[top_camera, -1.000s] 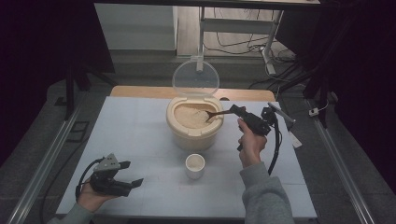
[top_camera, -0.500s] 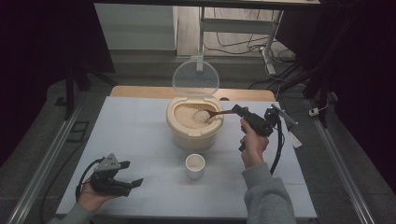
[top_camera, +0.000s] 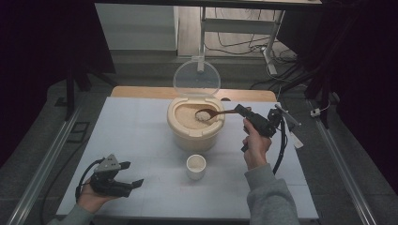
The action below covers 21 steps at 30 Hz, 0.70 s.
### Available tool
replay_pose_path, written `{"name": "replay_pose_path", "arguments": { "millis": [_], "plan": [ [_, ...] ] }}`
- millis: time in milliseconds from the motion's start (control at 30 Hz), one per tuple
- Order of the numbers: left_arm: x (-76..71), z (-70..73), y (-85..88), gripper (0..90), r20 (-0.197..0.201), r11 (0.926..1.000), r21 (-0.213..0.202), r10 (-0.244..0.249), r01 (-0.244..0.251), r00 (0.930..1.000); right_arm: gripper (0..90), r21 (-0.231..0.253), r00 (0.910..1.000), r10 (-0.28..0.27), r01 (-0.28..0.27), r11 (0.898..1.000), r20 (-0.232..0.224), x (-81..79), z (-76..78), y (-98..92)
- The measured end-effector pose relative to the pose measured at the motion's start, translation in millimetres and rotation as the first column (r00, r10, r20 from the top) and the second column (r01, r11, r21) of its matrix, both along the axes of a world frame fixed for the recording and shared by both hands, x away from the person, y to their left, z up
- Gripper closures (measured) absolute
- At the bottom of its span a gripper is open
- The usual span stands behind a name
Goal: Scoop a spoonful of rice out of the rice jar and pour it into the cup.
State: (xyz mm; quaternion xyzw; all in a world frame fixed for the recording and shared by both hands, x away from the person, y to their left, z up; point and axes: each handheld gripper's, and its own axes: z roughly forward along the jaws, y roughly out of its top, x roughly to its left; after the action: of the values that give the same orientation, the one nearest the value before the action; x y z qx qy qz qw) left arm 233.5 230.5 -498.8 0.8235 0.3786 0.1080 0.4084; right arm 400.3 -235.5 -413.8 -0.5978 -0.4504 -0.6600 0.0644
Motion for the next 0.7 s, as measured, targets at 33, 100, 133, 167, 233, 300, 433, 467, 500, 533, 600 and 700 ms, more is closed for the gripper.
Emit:
{"name": "replay_pose_path", "arguments": {
  "millis": [33, 100, 133, 167, 233, 300, 433, 467, 500, 533, 600, 700],
  "plan": [
    [0.1, -0.2, 0.0, 15.1, -0.001, 1.0000, 0.001, 0.000, 0.000, 1.0000, 83.6, 0.005, 1.0000, 0.000, 0.000, 1.000, 0.004, 0.0, 0.5, 0.2],
    [0.3, -0.9, -0.1, 15.0, -0.004, 1.0000, 0.003, 0.000, 0.000, 1.0000, 83.6, -0.003, 1.0000, 0.006, -0.006, 1.000, 0.004, -0.8, 1.3, 0.2],
    [0.3, -1.0, -0.2, 15.1, -0.003, 1.0000, 0.004, 0.000, 0.000, 1.0000, 83.7, -0.002, 1.0000, 0.009, -0.009, 1.000, 0.004, -1.0, 1.3, 0.2],
    [0.4, -1.1, -0.2, 15.0, -0.003, 1.0000, 0.004, 0.001, -0.001, 1.0000, 83.6, -0.001, 0.9999, 0.010, -0.010, 1.000, 0.004, -1.2, 1.4, 0.0],
    [0.4, -0.9, 0.1, 15.0, -0.003, 1.0000, 0.002, 0.002, -0.002, 1.0000, 83.6, 0.009, 1.0000, 0.005, -0.005, 1.000, 0.007, -1.1, 1.7, -0.3],
    [0.5, -1.1, 0.3, 14.8, -0.004, 1.0000, 0.002, 0.006, -0.006, 1.0000, 83.6, 0.012, 0.9999, 0.012, -0.012, 1.000, 0.005, -1.1, 1.9, -1.2],
    [0.4, -1.3, 0.3, 14.5, -0.004, 1.0000, 0.001, 0.009, -0.009, 0.9999, 83.6, 0.013, 0.9997, 0.021, -0.021, 1.000, 0.009, -2.0, 3.3, 1.0],
    [0.4, -1.4, 0.2, 14.4, -0.004, 0.9999, 0.002, 0.010, -0.010, 0.9999, 83.6, 0.011, 0.9997, 0.023, -0.024, 1.000, 0.011, -2.1, 3.3, 1.6],
    [0.3, -1.4, 0.2, 14.2, -0.004, 0.9999, 0.003, 0.011, -0.011, 0.9999, 83.6, 0.007, 0.9997, 0.024, -0.024, 1.000, 0.008, -2.2, 3.3, 2.2],
    [0.3, -1.5, 0.3, 14.1, -0.003, 0.9999, 0.002, 0.011, -0.011, 0.9999, 83.6, 0.001, 0.9996, 0.026, -0.026, 1.000, 0.008, -2.3, 3.0, 2.5],
    [0.1, -1.2, 0.6, 13.8, -0.002, 0.9999, 0.001, 0.011, -0.011, 0.9999, 83.6, 0.006, 0.9995, 0.032, -0.032, 0.999, 0.002, -3.3, 3.6, 1.9],
    [0.4, -1.1, 0.8, 13.2, -0.001, 0.9999, 0.001, 0.011, -0.011, 0.9999, 83.6, 0.003, 0.9995, 0.028, -0.028, 1.000, 0.014, -4.2, 7.2, 0.1]
  ]
}}
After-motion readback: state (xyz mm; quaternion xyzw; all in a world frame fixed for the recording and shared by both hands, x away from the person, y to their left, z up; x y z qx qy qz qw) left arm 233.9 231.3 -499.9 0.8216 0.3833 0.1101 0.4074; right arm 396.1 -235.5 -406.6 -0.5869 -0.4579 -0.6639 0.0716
